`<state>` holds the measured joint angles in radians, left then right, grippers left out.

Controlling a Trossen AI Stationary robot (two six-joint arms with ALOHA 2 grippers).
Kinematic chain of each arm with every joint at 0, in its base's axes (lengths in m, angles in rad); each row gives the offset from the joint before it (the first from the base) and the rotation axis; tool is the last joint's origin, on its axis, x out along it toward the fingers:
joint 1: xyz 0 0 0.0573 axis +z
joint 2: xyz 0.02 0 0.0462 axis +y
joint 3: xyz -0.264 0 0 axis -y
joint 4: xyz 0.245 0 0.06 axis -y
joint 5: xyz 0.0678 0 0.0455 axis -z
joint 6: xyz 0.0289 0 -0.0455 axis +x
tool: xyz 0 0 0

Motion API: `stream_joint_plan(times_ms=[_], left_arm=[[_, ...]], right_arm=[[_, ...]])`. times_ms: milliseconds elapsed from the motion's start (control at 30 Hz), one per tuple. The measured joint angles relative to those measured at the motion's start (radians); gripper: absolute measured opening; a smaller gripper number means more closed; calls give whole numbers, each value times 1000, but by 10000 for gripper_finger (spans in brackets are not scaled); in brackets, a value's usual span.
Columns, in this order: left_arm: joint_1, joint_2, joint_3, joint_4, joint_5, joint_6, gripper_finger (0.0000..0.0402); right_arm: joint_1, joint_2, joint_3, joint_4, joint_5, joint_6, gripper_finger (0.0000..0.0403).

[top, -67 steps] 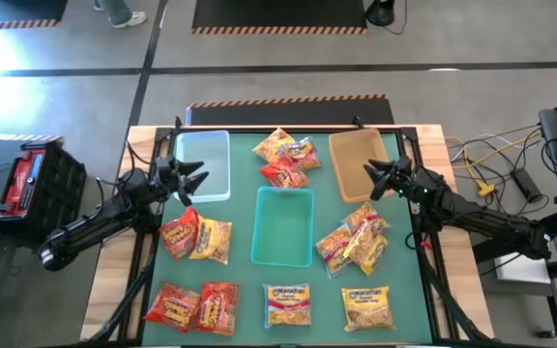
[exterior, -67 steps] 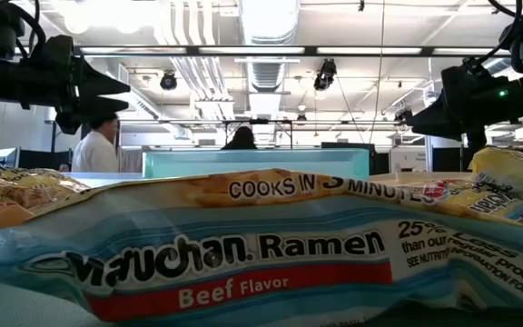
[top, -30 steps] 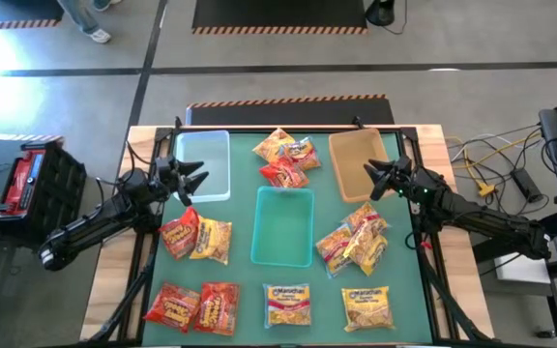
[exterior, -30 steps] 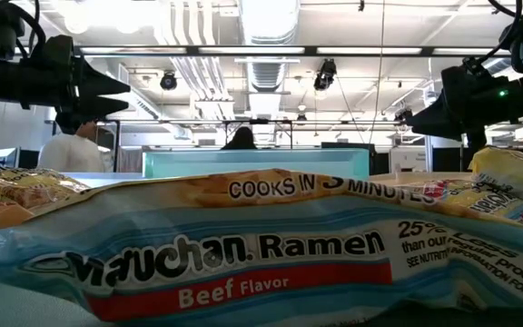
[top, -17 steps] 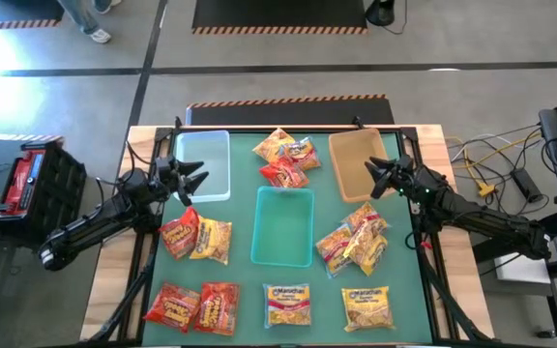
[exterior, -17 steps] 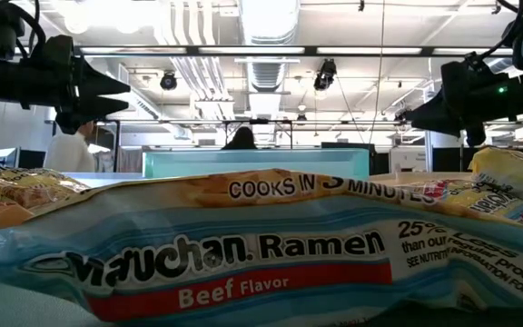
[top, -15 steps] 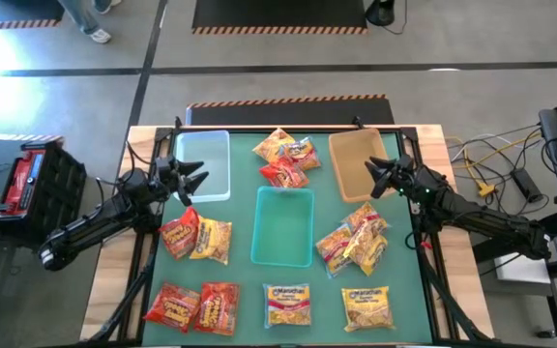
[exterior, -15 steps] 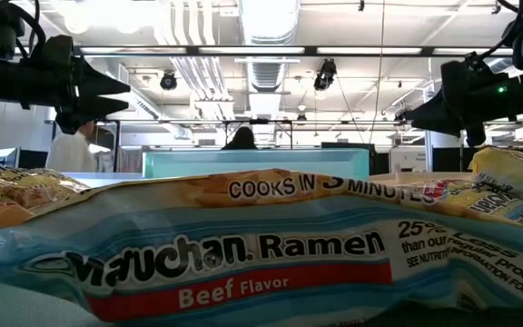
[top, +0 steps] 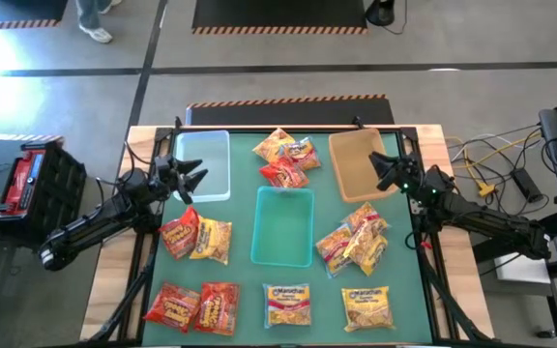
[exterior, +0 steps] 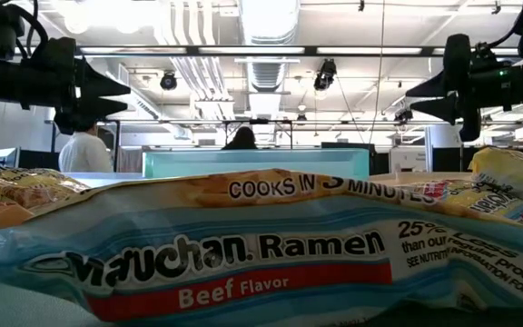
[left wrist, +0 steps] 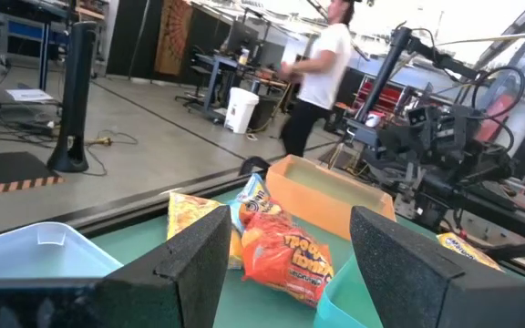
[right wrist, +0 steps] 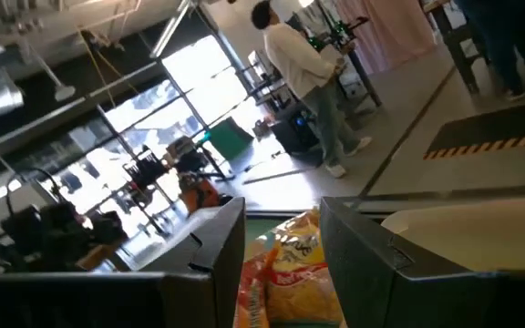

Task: Sort Maruchan noodles
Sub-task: Put the orange noodle pack into the transparent bin

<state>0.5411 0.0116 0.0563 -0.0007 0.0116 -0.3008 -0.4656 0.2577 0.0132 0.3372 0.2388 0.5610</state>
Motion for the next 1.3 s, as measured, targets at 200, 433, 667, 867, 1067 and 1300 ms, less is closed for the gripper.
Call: stream_joint_plan(times_ms=[200,433,667,867,1067,1300], left_arm=[[0,0,0,12,-3,19,210],[1,0,0,14,-27,12,210],[1,0,0,16,-153,2,210],[1,1,0,7,-175,3,210],[1,3,0,0,-182,-29,210],[1,4,0,0,-166,-22,210]], right_arm=[[0,0,0,-12,84,38,132],[0,0,0,-17,77,74,132],[0,1,0,-17,77,80,132],[0,1,0,-17,77,76,132],[0,1,0,-17,58,135,132],[0,1,0,-17,76,120,132]])
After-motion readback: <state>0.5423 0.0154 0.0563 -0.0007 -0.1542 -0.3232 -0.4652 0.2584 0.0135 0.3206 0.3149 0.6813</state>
